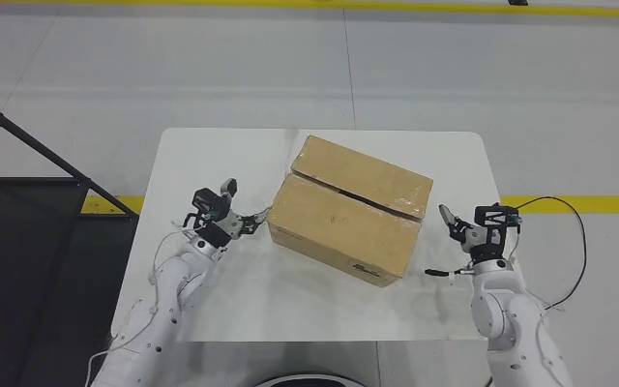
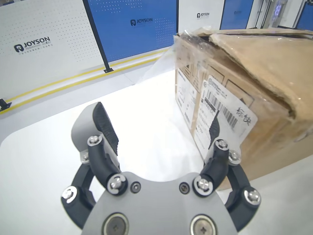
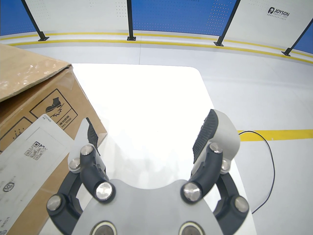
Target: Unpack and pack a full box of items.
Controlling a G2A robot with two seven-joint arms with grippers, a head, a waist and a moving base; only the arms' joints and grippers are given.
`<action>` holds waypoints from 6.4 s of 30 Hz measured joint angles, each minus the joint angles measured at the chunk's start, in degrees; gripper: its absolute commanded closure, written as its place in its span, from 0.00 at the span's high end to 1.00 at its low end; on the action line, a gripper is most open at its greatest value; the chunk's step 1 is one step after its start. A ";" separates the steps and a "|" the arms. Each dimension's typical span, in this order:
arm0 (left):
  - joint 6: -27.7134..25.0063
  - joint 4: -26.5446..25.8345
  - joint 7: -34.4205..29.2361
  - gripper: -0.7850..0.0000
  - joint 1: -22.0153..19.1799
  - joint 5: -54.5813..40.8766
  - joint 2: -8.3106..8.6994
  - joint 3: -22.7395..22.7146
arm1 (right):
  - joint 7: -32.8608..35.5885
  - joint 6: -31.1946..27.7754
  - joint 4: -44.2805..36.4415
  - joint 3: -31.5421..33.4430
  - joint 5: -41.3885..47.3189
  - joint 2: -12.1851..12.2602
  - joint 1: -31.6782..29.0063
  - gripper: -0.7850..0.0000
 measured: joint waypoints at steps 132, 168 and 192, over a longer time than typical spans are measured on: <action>31.35 -9.06 -14.97 1.00 14.10 27.57 -0.13 -9.05 | -2.99 -15.03 6.76 2.08 5.11 1.00 5.64 1.00; 7.95 -32.08 -2.74 1.00 36.76 0.03 0.92 -26.43 | 32.88 -36.16 5.59 10.72 48.47 4.13 11.43 1.00; 2.00 -35.35 -8.93 1.00 35.57 -23.47 0.26 -26.25 | 57.12 -26.44 10.45 6.37 80.61 5.79 14.21 1.00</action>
